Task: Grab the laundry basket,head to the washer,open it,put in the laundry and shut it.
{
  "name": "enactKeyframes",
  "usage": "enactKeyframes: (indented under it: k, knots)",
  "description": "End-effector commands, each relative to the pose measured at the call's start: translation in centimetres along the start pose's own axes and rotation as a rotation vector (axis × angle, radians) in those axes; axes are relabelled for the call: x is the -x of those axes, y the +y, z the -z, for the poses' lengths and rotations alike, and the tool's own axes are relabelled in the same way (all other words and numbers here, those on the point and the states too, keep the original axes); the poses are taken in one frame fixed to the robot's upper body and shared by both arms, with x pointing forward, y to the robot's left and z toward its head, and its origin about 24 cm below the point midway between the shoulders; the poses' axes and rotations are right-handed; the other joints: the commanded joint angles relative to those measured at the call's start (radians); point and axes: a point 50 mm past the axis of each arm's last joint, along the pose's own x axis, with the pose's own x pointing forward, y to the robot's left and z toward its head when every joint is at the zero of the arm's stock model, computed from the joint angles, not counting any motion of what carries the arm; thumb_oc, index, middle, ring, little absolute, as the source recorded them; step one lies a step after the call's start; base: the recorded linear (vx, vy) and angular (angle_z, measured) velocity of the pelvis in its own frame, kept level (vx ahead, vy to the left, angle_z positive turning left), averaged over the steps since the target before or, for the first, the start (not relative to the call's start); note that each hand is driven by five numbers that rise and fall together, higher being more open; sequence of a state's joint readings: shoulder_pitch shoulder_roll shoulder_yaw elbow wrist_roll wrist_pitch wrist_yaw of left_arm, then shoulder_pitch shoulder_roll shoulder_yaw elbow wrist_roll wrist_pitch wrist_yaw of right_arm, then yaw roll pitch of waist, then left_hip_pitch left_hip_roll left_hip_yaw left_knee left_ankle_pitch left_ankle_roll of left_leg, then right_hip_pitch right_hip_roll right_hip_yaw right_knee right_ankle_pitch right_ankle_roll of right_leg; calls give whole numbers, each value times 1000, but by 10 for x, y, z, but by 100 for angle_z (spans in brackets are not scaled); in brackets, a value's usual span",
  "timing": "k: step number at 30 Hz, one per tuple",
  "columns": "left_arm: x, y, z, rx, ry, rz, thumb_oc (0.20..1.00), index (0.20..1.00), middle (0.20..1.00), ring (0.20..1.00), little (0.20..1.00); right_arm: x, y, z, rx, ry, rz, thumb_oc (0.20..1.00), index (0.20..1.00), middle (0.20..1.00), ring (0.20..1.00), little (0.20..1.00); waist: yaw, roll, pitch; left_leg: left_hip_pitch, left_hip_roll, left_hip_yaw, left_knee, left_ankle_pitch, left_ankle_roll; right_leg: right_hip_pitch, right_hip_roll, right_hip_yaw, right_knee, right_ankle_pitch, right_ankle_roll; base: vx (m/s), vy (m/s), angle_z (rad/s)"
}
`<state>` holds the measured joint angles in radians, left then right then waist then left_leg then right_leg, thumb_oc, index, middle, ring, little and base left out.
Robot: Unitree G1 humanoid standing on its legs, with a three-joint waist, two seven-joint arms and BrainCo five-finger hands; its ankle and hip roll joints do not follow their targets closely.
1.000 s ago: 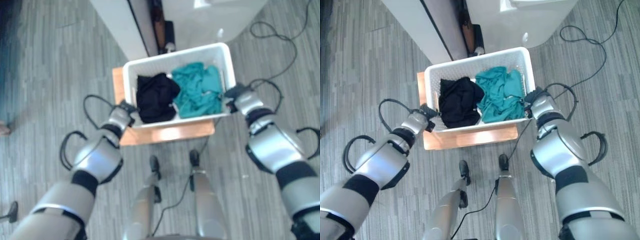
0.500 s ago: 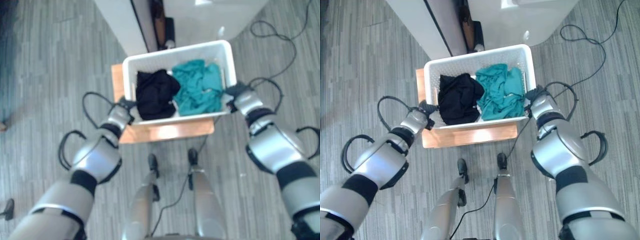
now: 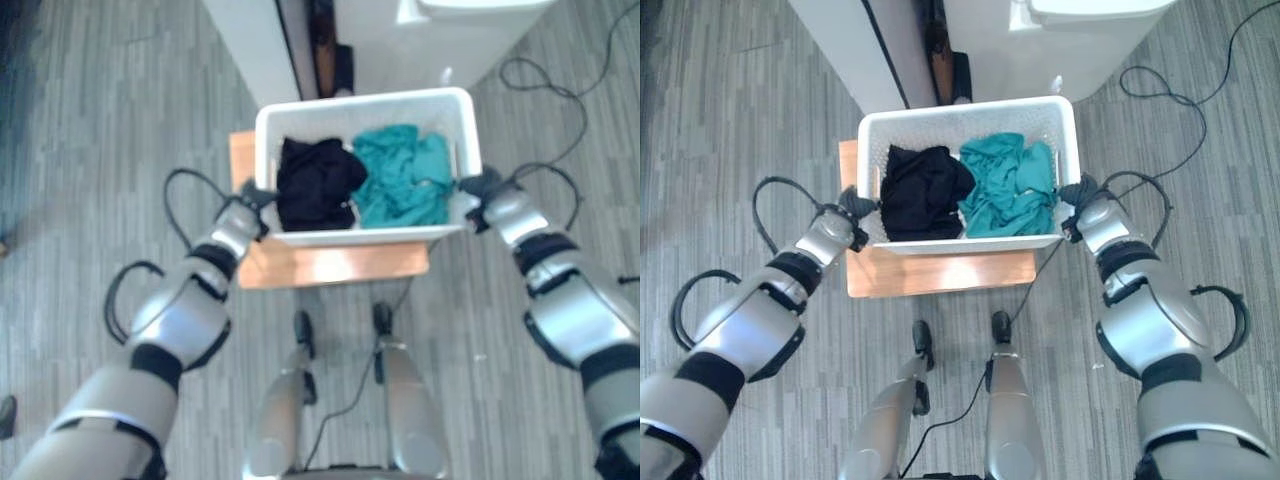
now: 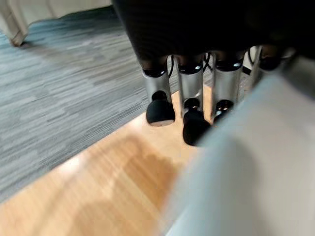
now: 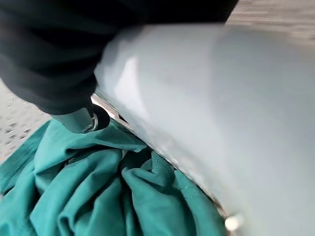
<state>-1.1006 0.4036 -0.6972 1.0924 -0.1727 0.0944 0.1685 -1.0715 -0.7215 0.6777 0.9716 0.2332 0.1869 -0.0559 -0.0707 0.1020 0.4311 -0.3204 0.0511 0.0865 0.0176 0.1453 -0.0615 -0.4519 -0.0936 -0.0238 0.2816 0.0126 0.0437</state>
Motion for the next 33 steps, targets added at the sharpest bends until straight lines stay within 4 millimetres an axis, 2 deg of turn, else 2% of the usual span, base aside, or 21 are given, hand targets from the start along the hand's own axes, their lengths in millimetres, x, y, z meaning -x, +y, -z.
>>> enactKeyframes:
  k: [1,8,14,17,23,27,32,33]
  knots:
    - [1,23,-37,-157,-201,-52,200,200,200,200,200,13,-38,-26,19,-219,82,200,200,200,200,200,-2,-20,-59,12,64,-44,127,-142,-39,55,-75,-28,-30,-5,93,102,34,11]
    - [21,25,-48,-224,-362,-5,200,200,200,200,200,42,-58,15,23,-232,98,200,200,200,200,200,0,-33,-104,108,69,-49,123,-177,-34,172,-84,-53,-56,-24,104,90,30,5]
    - [37,23,-52,-264,-449,54,200,200,200,200,200,60,-64,45,6,-189,89,200,200,200,200,200,8,-52,-154,178,64,-55,129,-216,-27,261,-88,-73,-88,-35,112,62,31,2]
    - [41,18,-50,-281,-458,87,200,200,200,200,200,68,-59,61,-16,-156,64,200,200,200,200,200,12,-62,-186,214,62,-54,130,-235,-21,302,-90,-82,-97,-44,116,67,29,7]
    - [43,-13,-51,-284,-457,181,200,200,200,200,200,79,-48,97,-59,-54,41,200,200,200,200,200,12,-88,-250,283,49,-50,123,-275,-4,377,-102,-91,-123,-49,129,73,50,7]
    - [44,-26,-53,-277,-460,217,200,200,200,200,200,84,-45,105,-64,-33,35,200,200,200,200,200,11,-97,-265,299,41,-44,133,-294,4,398,-109,-88,-137,-43,137,16,64,-2]
    - [41,-40,-67,-266,-482,233,200,200,200,200,200,85,-40,115,-100,1,49,200,200,200,200,200,7,-111,-285,304,20,-31,184,-339,21,416,-136,-75,-153,-21,155,-34,133,-10]
    - [40,-57,-83,-275,-503,256,200,200,200,200,200,87,-40,122,-129,22,75,200,200,200,200,200,-10,-126,-298,303,-15,-22,226,-376,43,424,-172,-60,-162,6,172,-94,296,-3]
